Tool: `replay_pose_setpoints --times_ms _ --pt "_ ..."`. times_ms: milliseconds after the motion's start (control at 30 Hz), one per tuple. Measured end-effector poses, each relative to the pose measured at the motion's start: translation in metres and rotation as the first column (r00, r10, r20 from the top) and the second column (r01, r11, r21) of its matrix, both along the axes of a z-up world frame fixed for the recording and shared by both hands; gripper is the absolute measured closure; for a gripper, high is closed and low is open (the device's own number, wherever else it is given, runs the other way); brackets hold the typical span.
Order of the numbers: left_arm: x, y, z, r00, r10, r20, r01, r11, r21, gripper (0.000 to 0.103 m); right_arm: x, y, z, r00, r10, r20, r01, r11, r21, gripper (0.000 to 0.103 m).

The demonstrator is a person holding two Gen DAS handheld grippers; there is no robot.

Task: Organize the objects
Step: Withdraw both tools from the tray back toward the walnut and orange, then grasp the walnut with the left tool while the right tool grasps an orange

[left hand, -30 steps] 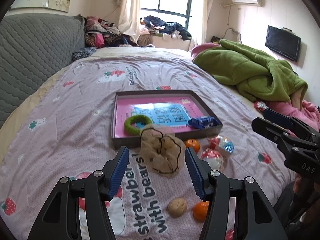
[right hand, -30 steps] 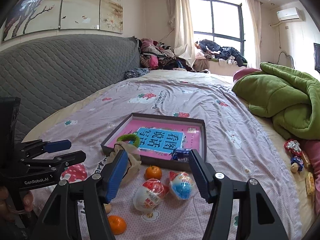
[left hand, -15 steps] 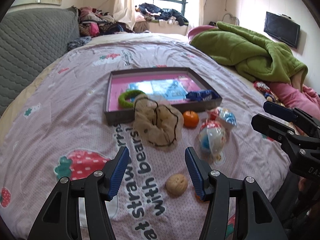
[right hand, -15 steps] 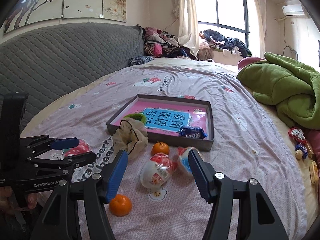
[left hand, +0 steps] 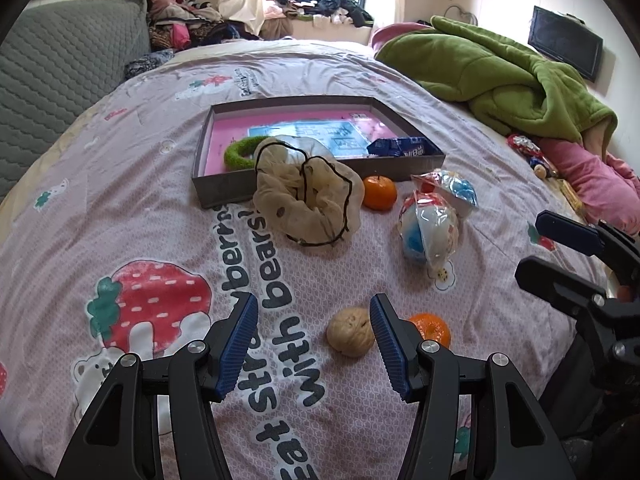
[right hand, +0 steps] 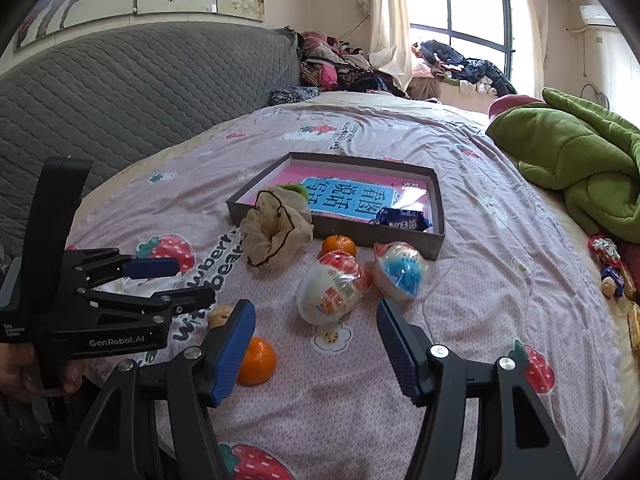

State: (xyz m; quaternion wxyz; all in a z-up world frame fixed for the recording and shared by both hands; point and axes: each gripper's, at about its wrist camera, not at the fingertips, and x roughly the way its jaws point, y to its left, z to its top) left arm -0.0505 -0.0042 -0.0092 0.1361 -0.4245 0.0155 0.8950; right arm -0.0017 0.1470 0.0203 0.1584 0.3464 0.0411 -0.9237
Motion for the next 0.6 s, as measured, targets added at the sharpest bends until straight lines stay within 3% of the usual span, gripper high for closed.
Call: replay_pose_setpoints --times_ms 600 --pt "0.0 0.006 -0.014 0.999 -0.024 0.042 0.024 0.999 -0.022 0.043 0.002 -0.007 -0.02 0.997 0.035 0.07 -0.037 0.999 0.017 0.04"
